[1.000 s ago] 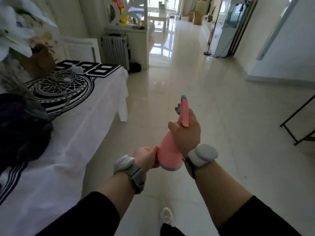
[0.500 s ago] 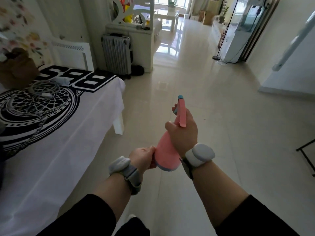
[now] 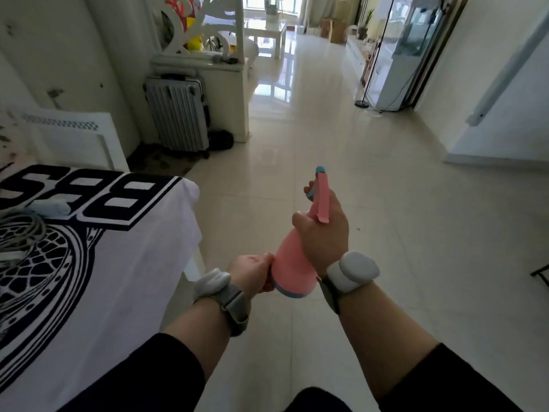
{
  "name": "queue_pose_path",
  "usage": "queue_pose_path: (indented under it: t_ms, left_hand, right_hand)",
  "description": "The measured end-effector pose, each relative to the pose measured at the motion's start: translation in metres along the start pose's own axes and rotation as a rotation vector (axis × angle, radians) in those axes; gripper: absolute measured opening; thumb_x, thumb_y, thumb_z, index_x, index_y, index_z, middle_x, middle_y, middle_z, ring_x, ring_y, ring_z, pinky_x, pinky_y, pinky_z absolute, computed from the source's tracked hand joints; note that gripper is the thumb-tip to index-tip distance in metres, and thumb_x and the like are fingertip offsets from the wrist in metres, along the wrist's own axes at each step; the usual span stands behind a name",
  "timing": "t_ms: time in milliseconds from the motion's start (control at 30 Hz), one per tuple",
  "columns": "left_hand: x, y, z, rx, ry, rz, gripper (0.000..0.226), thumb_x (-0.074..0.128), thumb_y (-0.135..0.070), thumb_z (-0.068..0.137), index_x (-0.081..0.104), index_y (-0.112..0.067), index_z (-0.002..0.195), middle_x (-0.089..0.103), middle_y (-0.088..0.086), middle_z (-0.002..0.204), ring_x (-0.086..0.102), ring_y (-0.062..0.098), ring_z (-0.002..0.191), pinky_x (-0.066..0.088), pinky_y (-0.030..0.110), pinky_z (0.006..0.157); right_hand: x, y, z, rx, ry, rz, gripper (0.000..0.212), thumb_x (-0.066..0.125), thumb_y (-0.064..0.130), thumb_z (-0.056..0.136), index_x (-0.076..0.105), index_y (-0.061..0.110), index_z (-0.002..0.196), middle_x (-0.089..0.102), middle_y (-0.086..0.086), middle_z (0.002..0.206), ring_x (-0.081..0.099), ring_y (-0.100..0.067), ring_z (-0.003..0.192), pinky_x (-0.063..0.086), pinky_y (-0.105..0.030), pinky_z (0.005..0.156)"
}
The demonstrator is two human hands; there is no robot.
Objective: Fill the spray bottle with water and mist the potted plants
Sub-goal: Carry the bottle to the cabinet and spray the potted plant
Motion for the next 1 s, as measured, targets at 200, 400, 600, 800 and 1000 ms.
queue_pose_path:
  t_ms: [200,400,600,800,1000]
  left_hand:
    - [0.029,-0.054,0.088,-0.006,0.054,0.029,0.026,0.052,-0.013,0.094,0.062,-0.002,0.072,0.058,0.02,0.083,0.053,0.026,0.064,0.051,0.025,0.051]
    - [0.068,-0.13,0.191,0.001,0.034,0.012,0.025,0.051,-0.014,0.095,0.064,0.0,0.078,0.06,0.021,0.085,0.056,0.029,0.07,0.053,0.025,0.052]
    - [0.105,-0.199,0.273,-0.004,0.038,-0.005,0.024,0.052,-0.015,0.095,0.064,0.001,0.082,0.06,0.02,0.083,0.056,0.028,0.07,0.054,0.027,0.058]
    - [0.117,-0.257,0.364,-0.012,0.019,0.014,0.026,0.053,-0.018,0.094,0.064,0.0,0.079,0.063,0.021,0.085,0.059,0.029,0.073,0.054,0.034,0.066]
    - [0.127,-0.329,0.472,0.004,0.061,0.015,0.023,0.05,-0.014,0.095,0.063,0.0,0.083,0.058,0.019,0.084,0.054,0.027,0.074,0.051,0.026,0.055]
  right_hand:
    - [0.031,-0.025,0.099,-0.005,-0.006,-0.047,0.046,0.06,0.004,0.074,0.054,0.008,0.119,0.058,0.002,0.102,0.053,-0.01,0.081,0.032,0.001,0.067]
    - [0.059,-0.051,0.226,-0.025,0.016,-0.048,0.048,0.06,0.002,0.076,0.053,0.008,0.123,0.057,0.003,0.106,0.052,-0.007,0.085,0.032,0.004,0.069]
    - [0.081,-0.07,0.342,-0.033,0.031,-0.046,0.049,0.06,0.001,0.076,0.053,0.01,0.124,0.056,0.006,0.11,0.053,-0.007,0.093,0.029,0.005,0.071]
    - [0.123,-0.091,0.442,-0.037,0.053,-0.043,0.05,0.06,0.002,0.077,0.052,0.009,0.126,0.055,0.006,0.112,0.051,-0.005,0.094,0.029,0.005,0.073]
    - [0.176,-0.109,0.553,-0.014,0.01,-0.034,0.045,0.06,-0.001,0.074,0.055,0.007,0.118,0.058,0.003,0.101,0.054,-0.01,0.085,0.033,0.004,0.068]
Point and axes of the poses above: each hand's wrist, its own z-axis towards the middle knuckle, its own x-axis out of the palm, y = z × x, the point moved 8 cm from there along z, towards the middle knuckle
